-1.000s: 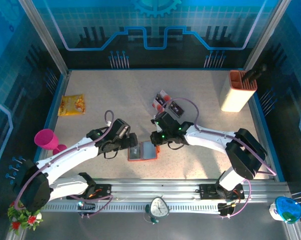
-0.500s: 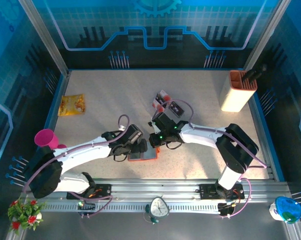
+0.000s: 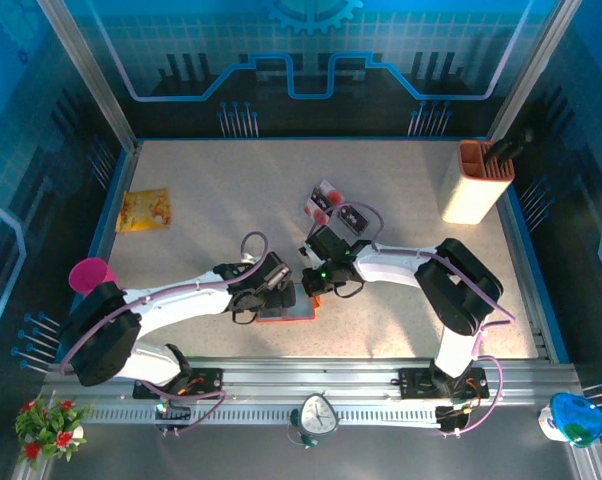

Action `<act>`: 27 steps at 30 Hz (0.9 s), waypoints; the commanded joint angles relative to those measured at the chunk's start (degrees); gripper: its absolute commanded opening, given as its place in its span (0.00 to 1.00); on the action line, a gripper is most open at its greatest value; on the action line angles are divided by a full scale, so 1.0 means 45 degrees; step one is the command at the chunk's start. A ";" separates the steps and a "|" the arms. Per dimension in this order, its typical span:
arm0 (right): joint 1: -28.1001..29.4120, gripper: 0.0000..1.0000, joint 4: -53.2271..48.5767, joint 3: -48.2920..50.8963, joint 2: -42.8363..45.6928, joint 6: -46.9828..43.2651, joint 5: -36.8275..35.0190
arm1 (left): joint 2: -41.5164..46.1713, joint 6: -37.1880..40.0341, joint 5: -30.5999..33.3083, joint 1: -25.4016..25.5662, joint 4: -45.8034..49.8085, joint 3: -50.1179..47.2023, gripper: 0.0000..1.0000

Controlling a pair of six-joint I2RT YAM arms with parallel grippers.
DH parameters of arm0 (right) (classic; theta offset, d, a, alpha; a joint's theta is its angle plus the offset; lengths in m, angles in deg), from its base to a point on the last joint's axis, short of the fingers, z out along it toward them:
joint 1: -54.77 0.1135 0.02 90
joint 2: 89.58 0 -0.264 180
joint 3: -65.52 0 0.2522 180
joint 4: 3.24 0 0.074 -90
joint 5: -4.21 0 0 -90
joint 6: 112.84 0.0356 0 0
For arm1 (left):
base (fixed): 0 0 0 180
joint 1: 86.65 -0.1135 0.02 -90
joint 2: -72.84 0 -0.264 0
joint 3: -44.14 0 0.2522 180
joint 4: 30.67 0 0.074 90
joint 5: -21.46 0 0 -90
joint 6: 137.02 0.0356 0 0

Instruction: Put the credit cards into the card holder

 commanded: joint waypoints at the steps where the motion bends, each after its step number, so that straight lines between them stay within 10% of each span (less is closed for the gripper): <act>1: -0.0163 0.00 0.0069 0.0116 -0.0075 -0.0186 0.0312 | -0.0255 0.0170 0.0209 0.0102 -0.0033 0.0475 0.99; 27: -0.0178 0.00 0.0437 0.0448 0.0763 0.0321 0.0559 | -0.0526 0.0233 0.0234 0.0336 -0.0210 0.0406 0.99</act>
